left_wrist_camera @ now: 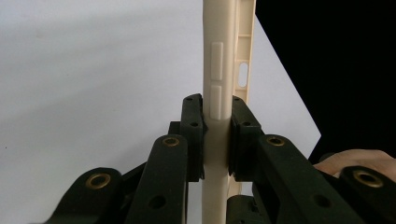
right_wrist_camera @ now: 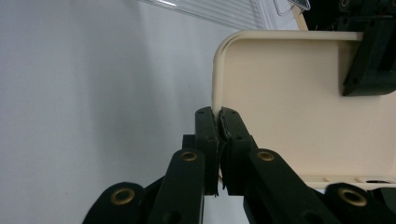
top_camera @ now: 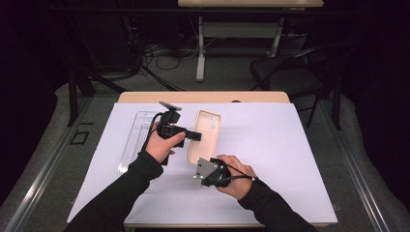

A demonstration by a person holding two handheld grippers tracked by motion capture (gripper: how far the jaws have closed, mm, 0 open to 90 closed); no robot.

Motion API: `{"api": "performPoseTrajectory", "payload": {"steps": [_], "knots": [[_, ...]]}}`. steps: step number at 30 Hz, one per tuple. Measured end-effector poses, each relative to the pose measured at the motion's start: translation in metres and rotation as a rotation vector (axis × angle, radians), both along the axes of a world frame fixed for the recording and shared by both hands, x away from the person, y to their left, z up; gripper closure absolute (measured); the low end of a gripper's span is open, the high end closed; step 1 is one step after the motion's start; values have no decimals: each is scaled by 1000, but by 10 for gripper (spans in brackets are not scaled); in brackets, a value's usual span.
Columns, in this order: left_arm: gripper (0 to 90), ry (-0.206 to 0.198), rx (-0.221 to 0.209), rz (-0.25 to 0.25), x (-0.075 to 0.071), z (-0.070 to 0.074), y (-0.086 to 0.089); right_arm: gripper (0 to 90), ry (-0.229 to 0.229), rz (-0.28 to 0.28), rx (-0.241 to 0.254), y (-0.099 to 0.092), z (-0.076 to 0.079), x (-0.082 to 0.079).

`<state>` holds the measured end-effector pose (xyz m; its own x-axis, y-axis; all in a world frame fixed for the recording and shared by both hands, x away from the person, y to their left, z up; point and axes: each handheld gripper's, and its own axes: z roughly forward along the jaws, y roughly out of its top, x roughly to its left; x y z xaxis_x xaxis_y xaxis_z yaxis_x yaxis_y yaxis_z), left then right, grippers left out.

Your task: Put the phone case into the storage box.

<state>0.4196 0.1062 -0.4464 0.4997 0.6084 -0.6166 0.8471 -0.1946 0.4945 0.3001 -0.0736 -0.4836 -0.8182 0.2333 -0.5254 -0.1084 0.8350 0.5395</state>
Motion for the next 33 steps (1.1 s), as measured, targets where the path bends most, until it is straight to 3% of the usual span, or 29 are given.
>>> {"api": "performPoseTrajectory", "payload": {"steps": [33], "knots": [[809, 34, -16, -1, 0, -1, 1, 877, 24, -7, -5, -1, 0, 0]]}}
